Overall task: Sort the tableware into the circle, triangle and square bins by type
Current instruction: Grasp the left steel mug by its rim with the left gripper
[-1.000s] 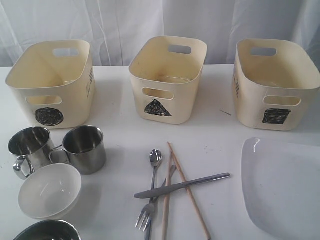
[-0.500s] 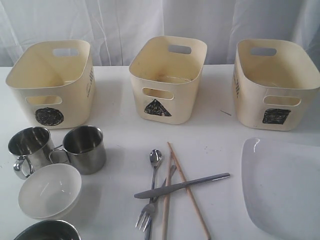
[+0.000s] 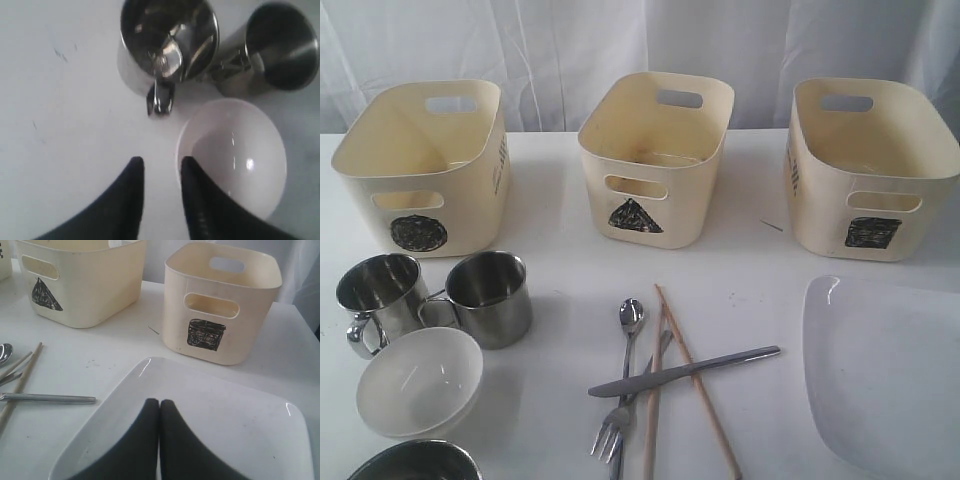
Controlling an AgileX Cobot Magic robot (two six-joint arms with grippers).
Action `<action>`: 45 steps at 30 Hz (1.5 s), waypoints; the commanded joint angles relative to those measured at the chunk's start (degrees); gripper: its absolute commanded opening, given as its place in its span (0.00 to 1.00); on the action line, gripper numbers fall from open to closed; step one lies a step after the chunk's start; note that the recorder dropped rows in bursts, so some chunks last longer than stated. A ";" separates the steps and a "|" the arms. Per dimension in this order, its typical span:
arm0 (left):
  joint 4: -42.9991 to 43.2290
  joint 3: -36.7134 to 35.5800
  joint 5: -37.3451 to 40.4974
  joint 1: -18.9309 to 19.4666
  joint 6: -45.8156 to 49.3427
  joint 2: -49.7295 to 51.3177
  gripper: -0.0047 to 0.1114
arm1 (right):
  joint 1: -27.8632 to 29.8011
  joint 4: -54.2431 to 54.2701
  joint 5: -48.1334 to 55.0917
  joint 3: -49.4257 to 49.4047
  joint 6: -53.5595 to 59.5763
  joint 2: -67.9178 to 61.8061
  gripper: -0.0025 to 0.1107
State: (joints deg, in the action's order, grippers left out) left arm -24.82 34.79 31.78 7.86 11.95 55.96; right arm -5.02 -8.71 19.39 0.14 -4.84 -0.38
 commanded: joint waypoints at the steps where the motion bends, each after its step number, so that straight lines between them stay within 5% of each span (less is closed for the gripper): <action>1: -5.44 1.32 -10.05 0.05 1.58 0.27 0.54 | 0.42 0.07 -0.17 -0.14 -0.05 0.38 0.02; 12: -11.90 1.32 -17.78 0.05 5.13 11.09 0.53 | 0.42 0.07 -0.17 -0.14 -0.05 0.38 0.02; 28: -39.49 3.22 -19.45 0.05 36.13 23.90 0.53 | 0.42 0.07 -0.17 -0.14 -0.05 0.38 0.02; 45: -40.66 5.45 -17.10 0.05 39.42 33.05 0.53 | 0.42 0.07 -0.17 -0.14 -0.05 0.38 0.02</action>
State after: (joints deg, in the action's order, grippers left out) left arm -64.80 40.07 13.84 7.86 51.10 88.94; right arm -5.02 -8.71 19.39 0.14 -4.84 -0.38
